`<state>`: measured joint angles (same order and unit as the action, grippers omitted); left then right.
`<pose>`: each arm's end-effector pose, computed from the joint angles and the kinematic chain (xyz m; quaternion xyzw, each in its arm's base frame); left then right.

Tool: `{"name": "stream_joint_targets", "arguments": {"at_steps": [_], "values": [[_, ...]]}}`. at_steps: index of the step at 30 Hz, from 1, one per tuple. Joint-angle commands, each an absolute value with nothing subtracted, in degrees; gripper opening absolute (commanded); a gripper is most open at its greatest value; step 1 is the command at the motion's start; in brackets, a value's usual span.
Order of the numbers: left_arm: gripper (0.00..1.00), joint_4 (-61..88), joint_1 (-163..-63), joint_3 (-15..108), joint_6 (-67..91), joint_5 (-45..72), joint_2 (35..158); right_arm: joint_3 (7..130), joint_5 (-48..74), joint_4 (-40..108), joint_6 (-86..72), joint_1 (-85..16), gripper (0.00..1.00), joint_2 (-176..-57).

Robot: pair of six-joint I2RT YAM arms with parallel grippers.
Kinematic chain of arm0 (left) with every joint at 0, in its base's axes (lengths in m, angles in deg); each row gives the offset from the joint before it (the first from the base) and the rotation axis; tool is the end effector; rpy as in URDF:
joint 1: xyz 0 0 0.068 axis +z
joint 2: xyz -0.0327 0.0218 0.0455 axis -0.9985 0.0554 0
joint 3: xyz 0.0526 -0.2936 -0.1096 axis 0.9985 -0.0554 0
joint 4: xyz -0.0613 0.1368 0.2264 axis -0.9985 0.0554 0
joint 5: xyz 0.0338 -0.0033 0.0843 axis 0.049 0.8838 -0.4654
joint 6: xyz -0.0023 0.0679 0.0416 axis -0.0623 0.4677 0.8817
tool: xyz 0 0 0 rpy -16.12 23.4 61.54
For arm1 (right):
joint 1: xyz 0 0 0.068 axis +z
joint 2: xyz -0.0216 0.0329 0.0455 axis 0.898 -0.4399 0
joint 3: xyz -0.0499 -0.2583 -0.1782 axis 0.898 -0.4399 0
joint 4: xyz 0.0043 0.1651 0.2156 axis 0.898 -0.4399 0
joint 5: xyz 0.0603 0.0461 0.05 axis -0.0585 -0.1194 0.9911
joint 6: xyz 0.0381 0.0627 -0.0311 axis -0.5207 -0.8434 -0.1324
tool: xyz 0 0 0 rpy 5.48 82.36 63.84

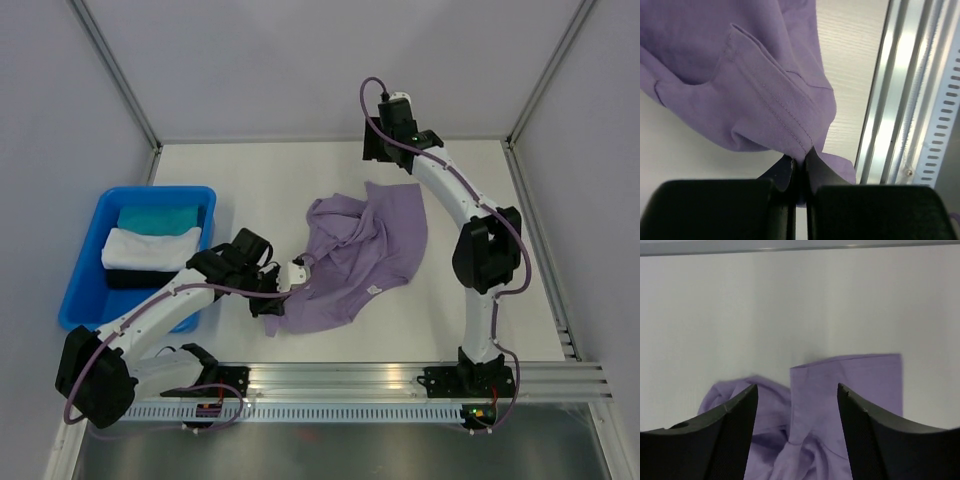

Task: Roll the t-shirts
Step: Flatten the tshirt

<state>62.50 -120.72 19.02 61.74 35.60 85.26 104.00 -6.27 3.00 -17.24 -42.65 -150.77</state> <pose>0.1471 -0.1409 0.2410 0.6015 0.7301 -0.2496 0.2070 0.4977 0.1784 0.3480 0.0155 0.8879 0.0619 0.4556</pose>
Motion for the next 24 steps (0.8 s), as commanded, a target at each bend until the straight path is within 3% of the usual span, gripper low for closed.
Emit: {"name": "stream_joint_targets", "arguments": {"at_steps": [1, 7, 11, 14, 15, 17, 18, 19, 24], "values": [[0.03, 63.8, -121.1, 21.3, 65.1, 43.6, 85.6, 100.7, -9.9, -5.3, -18.1, -43.0, 0.71, -147.7], [0.03, 63.5, -121.3, 22.2, 67.4, 47.9, 85.9, 62.3, -7.5, 9.1, -24.8, -40.5, 0.69, -120.5], [0.03, 63.0, -121.5, 22.4, 68.0, 46.9, 86.7, 48.0, -5.9, 9.1, -30.9, -30.4, 0.67, -113.6], [0.09, 63.0, -121.4, 21.5, 68.4, 45.5, 87.3, 38.9, -4.2, 11.8, -38.0, -25.2, 0.65, -110.2], [0.11, 63.0, -121.5, 21.2, 68.6, 45.1, 87.5, 37.4, -5.0, 12.2, -39.5, -23.4, 0.64, -109.6], [0.30, 63.0, -121.5, 20.1, 68.5, 44.4, 87.2, 34.9, -7.6, 13.5, -43.4, -17.4, 0.64, -109.7], [0.46, 63.0, -121.5, 19.4, 68.6, 43.6, 87.0, 34.5, -8.3, 13.8, -44.1, -15.2, 0.64, -110.3], [0.51, 63.0, -121.5, 19.0, 68.7, 42.8, 86.5, 34.7, -8.8, 13.6, -44.8, -13.6, 0.65, -112.2], [0.57, 63.6, -121.5, 18.7, 67.7, 38.6, 84.4, 34.0, -10.2, 15.7, -48.2, -5.2, 0.66, -115.8]]}}
